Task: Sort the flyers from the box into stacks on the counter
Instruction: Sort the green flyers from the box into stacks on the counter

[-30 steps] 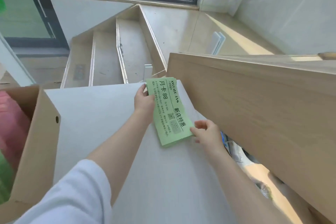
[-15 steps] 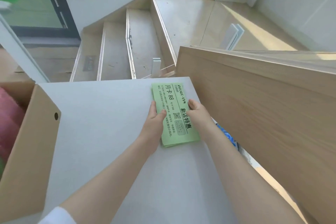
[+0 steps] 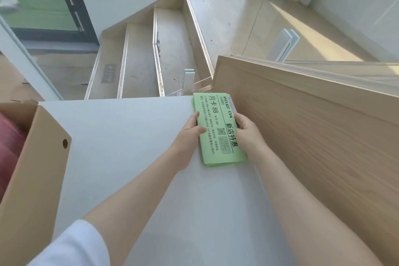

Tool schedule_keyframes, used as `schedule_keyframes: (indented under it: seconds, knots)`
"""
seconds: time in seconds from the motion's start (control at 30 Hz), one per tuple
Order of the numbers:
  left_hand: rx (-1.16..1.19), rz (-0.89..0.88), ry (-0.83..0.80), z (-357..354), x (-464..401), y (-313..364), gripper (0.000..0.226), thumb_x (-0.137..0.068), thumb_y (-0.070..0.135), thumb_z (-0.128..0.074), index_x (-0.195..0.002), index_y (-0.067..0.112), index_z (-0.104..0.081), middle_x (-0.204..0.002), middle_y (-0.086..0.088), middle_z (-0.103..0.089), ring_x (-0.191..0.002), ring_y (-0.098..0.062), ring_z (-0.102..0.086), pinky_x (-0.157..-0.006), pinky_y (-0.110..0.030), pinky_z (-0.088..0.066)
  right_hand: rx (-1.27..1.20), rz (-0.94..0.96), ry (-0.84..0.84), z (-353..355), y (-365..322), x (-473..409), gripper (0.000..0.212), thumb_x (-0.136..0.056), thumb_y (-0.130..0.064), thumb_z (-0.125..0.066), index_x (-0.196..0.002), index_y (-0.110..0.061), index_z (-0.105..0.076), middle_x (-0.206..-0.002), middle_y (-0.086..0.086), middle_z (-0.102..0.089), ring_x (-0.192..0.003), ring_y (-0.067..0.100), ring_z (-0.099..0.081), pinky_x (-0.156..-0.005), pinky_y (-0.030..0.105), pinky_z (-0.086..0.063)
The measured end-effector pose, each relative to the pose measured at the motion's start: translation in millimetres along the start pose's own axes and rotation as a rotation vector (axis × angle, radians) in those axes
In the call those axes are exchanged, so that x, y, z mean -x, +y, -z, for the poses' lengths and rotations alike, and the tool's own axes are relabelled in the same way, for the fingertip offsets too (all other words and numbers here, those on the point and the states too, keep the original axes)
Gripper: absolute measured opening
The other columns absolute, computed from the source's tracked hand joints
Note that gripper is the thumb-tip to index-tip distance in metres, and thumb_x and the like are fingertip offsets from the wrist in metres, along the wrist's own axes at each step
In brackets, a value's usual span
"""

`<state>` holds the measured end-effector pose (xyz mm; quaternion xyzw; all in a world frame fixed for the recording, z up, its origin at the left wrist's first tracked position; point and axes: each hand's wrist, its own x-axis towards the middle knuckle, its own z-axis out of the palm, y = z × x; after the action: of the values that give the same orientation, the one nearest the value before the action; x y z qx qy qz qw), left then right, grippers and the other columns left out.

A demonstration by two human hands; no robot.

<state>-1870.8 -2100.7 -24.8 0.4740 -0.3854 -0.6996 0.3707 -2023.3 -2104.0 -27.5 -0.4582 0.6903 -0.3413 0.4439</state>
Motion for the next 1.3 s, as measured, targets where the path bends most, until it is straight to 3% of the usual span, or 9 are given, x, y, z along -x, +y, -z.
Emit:
schedule_keyframes:
  seconds: [0.1, 0.2, 0.43, 0.53, 0.63, 0.8, 0.93, 1.13, 1.3]
  knots:
    - [-0.166, -0.023, 0.035, 8, 24, 12, 0.062, -0.089, -0.002, -0.037, -0.144, 0.023, -0.026, -0.141, 0.009, -0.034, -0.125, -0.004, -0.030, -0.098, -0.023, -0.021, 0.128, -0.005, 0.053, 0, -9, 14, 0.052, -0.087, 0.001, -0.035, -0.132, -0.023, -0.048, -0.123, -0.007, -0.058, -0.110, 0.018, -0.058, -0.085, 0.032, -0.048]
    - [-0.232, -0.046, 0.100, 18, 61, 23, 0.060, -0.077, 0.004, -0.042, -0.131, 0.028, -0.045, -0.137, 0.004, -0.043, -0.134, -0.008, -0.032, -0.097, -0.027, -0.028, 0.293, 0.091, 0.206, -12, -20, 39, 0.042, -0.092, -0.004, -0.036, -0.132, -0.011, -0.045, -0.137, 0.005, -0.046, -0.124, 0.020, -0.044, -0.087, 0.025, -0.037]
    - [-0.317, -0.283, 0.261, 64, 163, 40, 0.043, -0.089, 0.003, -0.044, -0.116, 0.035, -0.056, -0.119, 0.023, -0.053, -0.113, 0.006, -0.045, -0.082, -0.009, -0.036, 0.385, 0.543, -0.053, -94, -61, 111, 0.033, -0.088, 0.001, -0.044, -0.114, -0.014, -0.058, -0.146, 0.001, -0.032, -0.135, 0.016, -0.028, -0.090, 0.016, -0.025]
    - [-0.315, -0.401, 0.315, 94, 213, 48, 0.036, -0.090, -0.002, -0.044, -0.106, 0.026, -0.060, -0.109, 0.015, -0.064, -0.104, 0.001, -0.059, -0.081, -0.008, -0.045, 0.326, 0.668, -0.143, -134, -82, 144, 0.029, -0.088, -0.001, -0.046, -0.110, -0.014, -0.061, -0.138, 0.001, -0.043, -0.127, 0.014, -0.039, -0.094, 0.022, -0.035]
    - [-0.414, -0.516, 0.409, 131, 257, 51, 0.032, -0.090, -0.002, -0.047, -0.095, 0.025, -0.063, -0.092, 0.009, -0.071, -0.090, 0.000, -0.064, -0.079, -0.009, -0.046, 0.285, 0.750, -0.215, -168, -98, 173, 0.030, -0.086, 0.003, -0.045, -0.100, -0.014, -0.065, -0.116, -0.004, -0.053, -0.103, 0.011, -0.054, -0.082, 0.022, -0.043]
    - [-0.688, -0.561, 0.610, 236, 316, 59, 0.031, -0.089, 0.005, -0.054, -0.085, 0.035, -0.060, -0.082, 0.017, -0.069, -0.082, 0.001, -0.063, -0.070, -0.008, -0.044, 0.287, 0.828, -0.196, -232, -122, 218, 0.018, -0.085, -0.002, -0.054, -0.089, -0.014, -0.066, -0.086, -0.013, -0.054, -0.077, 0.007, -0.052, -0.066, 0.008, -0.036]
    - [-1.002, -0.527, 0.527, 320, 340, 74, 0.021, -0.088, 0.012, -0.060, -0.092, 0.032, -0.063, -0.088, 0.022, -0.065, -0.084, 0.011, -0.060, -0.075, 0.000, -0.039, 0.352, 0.836, -0.238, -278, -133, 242, 0.016, -0.087, -0.006, -0.058, -0.095, -0.014, -0.069, -0.092, -0.008, -0.060, -0.072, -0.003, -0.052, -0.069, 0.006, -0.036]
    - [-1.327, -0.451, 0.282, 385, 342, 76, 0.026, -0.085, 0.024, -0.065, -0.110, 0.019, -0.065, -0.103, 0.008, -0.065, -0.096, -0.005, -0.057, -0.092, -0.025, -0.044, 0.600, 0.783, -0.305, -329, -150, 266, 0.029, -0.092, -0.014, -0.053, -0.120, -0.017, -0.061, -0.123, -0.005, -0.058, -0.112, 0.011, -0.052, -0.095, 0.018, -0.036]
    - [-1.398, -0.442, 0.142, 397, 340, 61, 0.040, -0.085, 0.029, -0.064, -0.124, 0.023, -0.056, -0.119, 0.010, -0.056, -0.111, -0.011, -0.051, -0.098, -0.030, -0.041, 0.750, 0.719, -0.259, -349, -150, 273, 0.034, -0.091, -0.016, -0.055, -0.125, -0.018, -0.057, -0.127, -0.003, -0.057, -0.116, 0.018, -0.049, -0.098, 0.035, -0.041]
